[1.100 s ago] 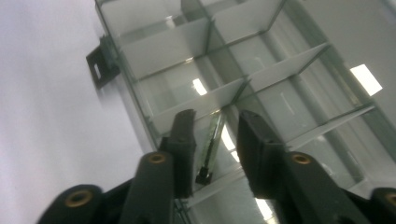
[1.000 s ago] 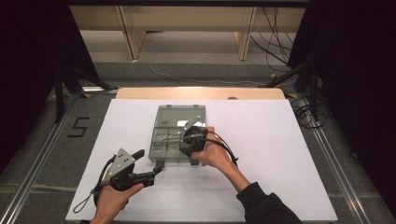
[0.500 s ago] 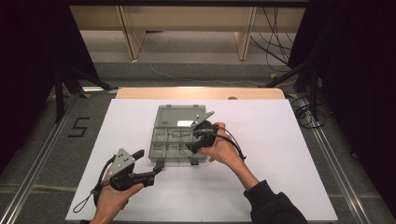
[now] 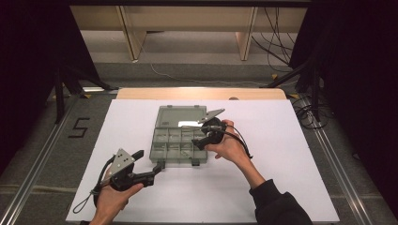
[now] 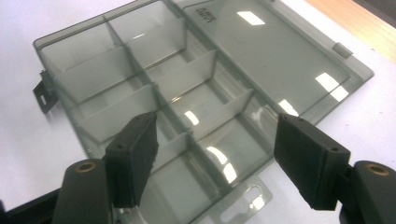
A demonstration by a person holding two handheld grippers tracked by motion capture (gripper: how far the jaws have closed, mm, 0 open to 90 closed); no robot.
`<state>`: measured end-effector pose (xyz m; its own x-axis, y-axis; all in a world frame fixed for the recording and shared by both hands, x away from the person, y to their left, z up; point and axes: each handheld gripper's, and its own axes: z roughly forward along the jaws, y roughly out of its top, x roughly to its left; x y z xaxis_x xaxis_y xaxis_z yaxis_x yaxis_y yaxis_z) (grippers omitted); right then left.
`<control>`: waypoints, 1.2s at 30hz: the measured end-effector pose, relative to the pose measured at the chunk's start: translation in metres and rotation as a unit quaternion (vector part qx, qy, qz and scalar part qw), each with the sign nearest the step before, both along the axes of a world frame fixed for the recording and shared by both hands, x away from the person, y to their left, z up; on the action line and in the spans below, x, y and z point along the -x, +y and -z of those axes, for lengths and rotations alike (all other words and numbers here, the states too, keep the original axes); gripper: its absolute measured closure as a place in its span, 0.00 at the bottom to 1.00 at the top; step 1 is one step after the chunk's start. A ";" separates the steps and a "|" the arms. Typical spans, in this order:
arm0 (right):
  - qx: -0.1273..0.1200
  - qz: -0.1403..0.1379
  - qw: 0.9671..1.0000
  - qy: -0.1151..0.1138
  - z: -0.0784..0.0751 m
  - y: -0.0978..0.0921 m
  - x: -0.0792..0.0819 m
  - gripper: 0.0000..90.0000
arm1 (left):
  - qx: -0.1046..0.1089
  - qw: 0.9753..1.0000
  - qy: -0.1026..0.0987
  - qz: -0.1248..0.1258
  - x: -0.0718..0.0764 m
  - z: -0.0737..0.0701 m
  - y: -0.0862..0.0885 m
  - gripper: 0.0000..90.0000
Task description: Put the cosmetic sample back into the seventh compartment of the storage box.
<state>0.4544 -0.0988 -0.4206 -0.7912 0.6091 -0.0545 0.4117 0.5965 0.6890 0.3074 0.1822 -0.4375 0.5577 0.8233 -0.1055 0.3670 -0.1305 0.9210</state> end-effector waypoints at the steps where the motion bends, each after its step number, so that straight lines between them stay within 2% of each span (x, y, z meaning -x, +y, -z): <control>1: 0.001 0.003 1.000 0.007 -0.001 -0.001 0.000 0.34 | 0.001 1.000 0.000 0.000 0.000 0.000 0.000 0.20; 2: -0.001 0.004 1.000 -0.001 0.000 -0.003 -0.002 0.33 | 0.005 1.000 0.003 -0.002 0.000 0.001 -0.001 0.20; 7: -0.020 0.016 1.000 0.014 0.001 -0.011 -0.008 0.31 | 0.000 1.000 0.010 0.000 -0.003 0.002 0.000 0.20; 11: -0.031 0.029 0.999 0.006 0.005 -0.017 -0.016 0.29 | -0.002 1.000 0.017 -0.004 -0.007 0.003 -0.001 0.20; 12: -0.027 0.031 0.999 0.019 0.004 -0.020 -0.016 0.29 | -0.003 1.000 0.021 -0.004 -0.008 0.003 -0.001 0.21; 14: -0.032 0.037 0.999 0.013 0.006 -0.023 -0.019 0.29 | -0.001 1.000 0.025 -0.005 -0.011 0.004 0.000 0.22; 15: -0.032 0.040 0.998 0.019 0.005 -0.024 -0.019 0.29 | 0.000 1.000 0.029 -0.007 -0.013 0.003 0.000 0.22; 16: -0.038 0.042 0.998 0.013 0.007 -0.025 -0.021 0.29 | -0.002 1.000 0.029 -0.007 -0.015 0.003 0.001 0.22; 17: -0.038 0.042 0.998 0.018 0.006 -0.027 -0.022 0.29 | -0.003 0.999 0.032 -0.010 -0.017 0.002 0.001 0.22; 19: -0.051 0.050 0.997 0.008 0.008 -0.028 -0.025 0.28 | -0.009 0.999 0.037 -0.007 -0.021 0.003 0.002 0.23; 20: -0.052 0.048 0.997 0.019 0.007 -0.030 -0.027 0.28 | -0.012 0.999 0.040 -0.008 -0.024 0.003 0.002 0.23; 21: -0.056 0.048 0.997 0.017 0.007 -0.032 -0.029 0.27 | -0.014 0.999 0.046 -0.005 -0.026 0.003 0.002 0.23; 22: -0.062 0.052 0.997 0.005 0.009 -0.033 -0.031 0.27 | -0.016 0.998 0.052 -0.005 -0.029 0.003 0.002 0.23; 23: -0.064 0.054 0.996 0.016 0.008 -0.034 -0.032 0.26 | -0.018 0.998 0.059 -0.001 -0.031 0.004 0.002 0.23; 26: -0.085 0.059 0.994 0.021 0.009 -0.038 -0.036 0.25 | -0.026 0.997 0.076 -0.002 -0.039 0.006 0.001 0.24; 27: -0.082 0.060 0.995 0.024 0.009 -0.039 -0.037 0.24 | -0.026 0.997 0.079 0.001 -0.042 0.007 0.001 0.24; 29: -0.092 0.065 0.993 0.022 0.010 -0.040 -0.040 0.24 | -0.028 0.996 0.084 -0.002 -0.046 0.009 0.000 0.26; 30: -0.092 0.065 0.993 0.019 0.011 -0.040 -0.042 0.24 | -0.034 0.995 0.089 -0.005 -0.048 0.009 0.001 0.27; 31: -0.092 0.062 0.994 0.026 0.011 -0.041 -0.044 0.24 | -0.041 0.995 0.090 -0.002 -0.050 0.010 0.002 0.28; 32: -0.098 0.066 0.992 0.031 0.011 -0.041 -0.045 0.24 | -0.031 0.995 0.096 -0.009 -0.051 0.010 0.001 0.28; 33: -0.092 0.067 0.993 0.032 0.010 -0.041 -0.046 0.24 | -0.029 0.995 0.097 -0.010 -0.053 0.010 0.002 0.28; 34: -0.101 0.065 0.992 0.030 0.012 -0.041 -0.047 0.23 | -0.041 0.994 0.102 -0.003 -0.055 0.009 0.004 0.28; 35: -0.106 0.071 0.991 0.032 0.012 -0.041 -0.047 0.23 | -0.031 0.994 0.102 -0.011 -0.056 0.010 0.003 0.28; 36: -0.102 0.069 0.992 0.034 0.013 -0.041 -0.047 0.23 | -0.047 0.993 0.105 -0.005 -0.058 0.009 0.005 0.28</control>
<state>0.5017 -0.1397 -0.4332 -0.6970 0.7047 0.1324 0.5296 0.3815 0.7576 0.3652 0.1871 -0.4463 0.5238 0.8400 -0.1414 0.5511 -0.2077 0.8082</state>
